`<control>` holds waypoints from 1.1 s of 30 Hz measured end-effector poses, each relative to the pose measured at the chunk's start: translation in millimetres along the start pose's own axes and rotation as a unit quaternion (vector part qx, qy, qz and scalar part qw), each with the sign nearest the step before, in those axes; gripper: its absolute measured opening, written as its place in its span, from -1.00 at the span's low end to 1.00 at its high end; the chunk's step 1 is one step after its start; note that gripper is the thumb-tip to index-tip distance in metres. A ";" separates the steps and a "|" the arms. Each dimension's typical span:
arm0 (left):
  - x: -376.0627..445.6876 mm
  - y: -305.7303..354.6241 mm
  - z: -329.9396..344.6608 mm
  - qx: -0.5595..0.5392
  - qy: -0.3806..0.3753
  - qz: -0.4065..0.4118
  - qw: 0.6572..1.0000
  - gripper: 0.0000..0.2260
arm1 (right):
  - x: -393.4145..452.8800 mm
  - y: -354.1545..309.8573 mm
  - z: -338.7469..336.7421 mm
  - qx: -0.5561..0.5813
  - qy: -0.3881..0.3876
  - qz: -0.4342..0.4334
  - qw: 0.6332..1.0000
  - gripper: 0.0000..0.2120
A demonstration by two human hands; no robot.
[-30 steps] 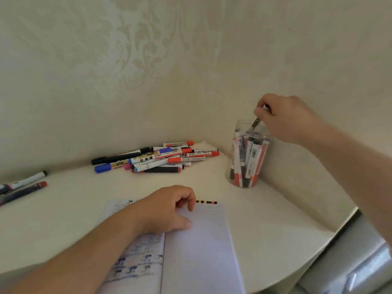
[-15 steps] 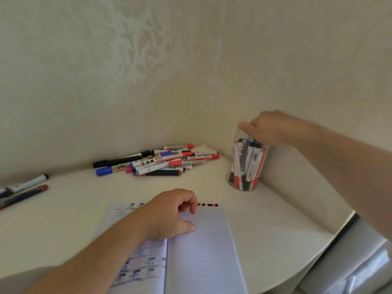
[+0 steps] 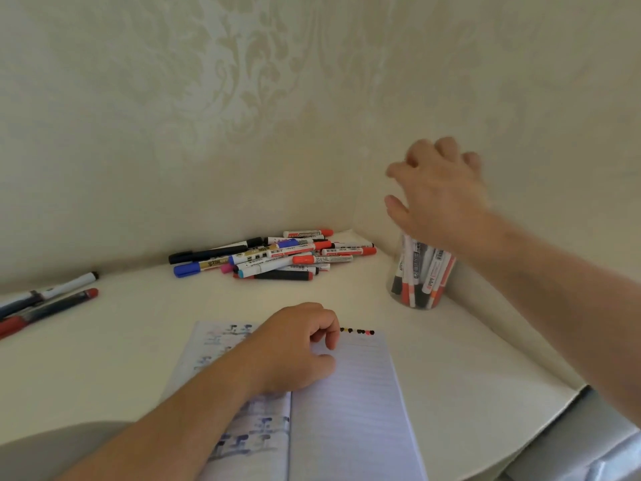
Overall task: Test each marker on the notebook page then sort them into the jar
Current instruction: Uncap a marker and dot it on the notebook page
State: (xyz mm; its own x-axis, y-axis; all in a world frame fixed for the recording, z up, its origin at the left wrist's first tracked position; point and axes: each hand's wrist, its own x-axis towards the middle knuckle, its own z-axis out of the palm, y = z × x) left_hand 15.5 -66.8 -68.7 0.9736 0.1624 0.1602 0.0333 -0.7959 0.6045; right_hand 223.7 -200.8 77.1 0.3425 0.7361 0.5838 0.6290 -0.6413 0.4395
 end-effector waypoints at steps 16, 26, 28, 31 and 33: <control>1.9 -6.9 2.0 -0.027 0.027 0.006 0.999 -0.84 | -1.3 -146.3 104.4 0.332 -0.267 -0.018 0.904 -0.77; 1.5 -7.0 -0.4 -0.075 0.068 -0.041 0.994 -0.78 | -2.1 -87.8 91.0 0.560 -0.203 0.186 0.782 -0.77; 1.9 -7.9 -0.7 -0.113 0.086 -0.066 0.988 -0.76 | -8.7 -71.3 70.6 0.567 -0.143 0.205 0.785 -0.74; 2.5 -7.0 -1.8 -0.197 0.109 -0.093 0.970 -0.70 | -31.2 -54.9 35.2 0.595 -0.079 0.215 0.770 -0.73; 4.8 -9.7 -1.5 -0.203 0.121 -0.092 0.967 -0.64 | -51.4 -53.3 21.6 0.634 -0.078 0.224 0.736 -0.74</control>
State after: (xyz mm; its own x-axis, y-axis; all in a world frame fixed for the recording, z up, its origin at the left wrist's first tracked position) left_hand 19.6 -57.4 -72.7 0.8768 0.4498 0.1698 0.0611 -0.4547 0.8885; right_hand 187.6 -199.8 8.9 0.7281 0.5906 0.3479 0.5405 -0.1824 -0.8213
